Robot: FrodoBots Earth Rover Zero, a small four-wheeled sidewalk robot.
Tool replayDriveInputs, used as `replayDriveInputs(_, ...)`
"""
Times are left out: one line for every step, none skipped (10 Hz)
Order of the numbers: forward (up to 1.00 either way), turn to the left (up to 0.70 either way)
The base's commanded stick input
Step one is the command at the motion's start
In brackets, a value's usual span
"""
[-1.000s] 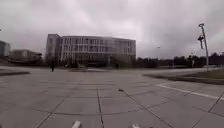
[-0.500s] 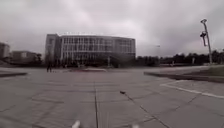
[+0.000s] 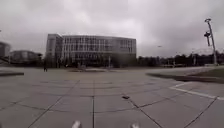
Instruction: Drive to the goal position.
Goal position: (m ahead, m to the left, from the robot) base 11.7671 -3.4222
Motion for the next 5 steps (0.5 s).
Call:
replayDriveInputs(0.7, -0.24)
replayDriveInputs(0.7, -0.33)
replayDriveInputs(0.7, -0.26)
replayDriveInputs(0.7, 0.0)
replayDriveInputs(0.7, 0.0)
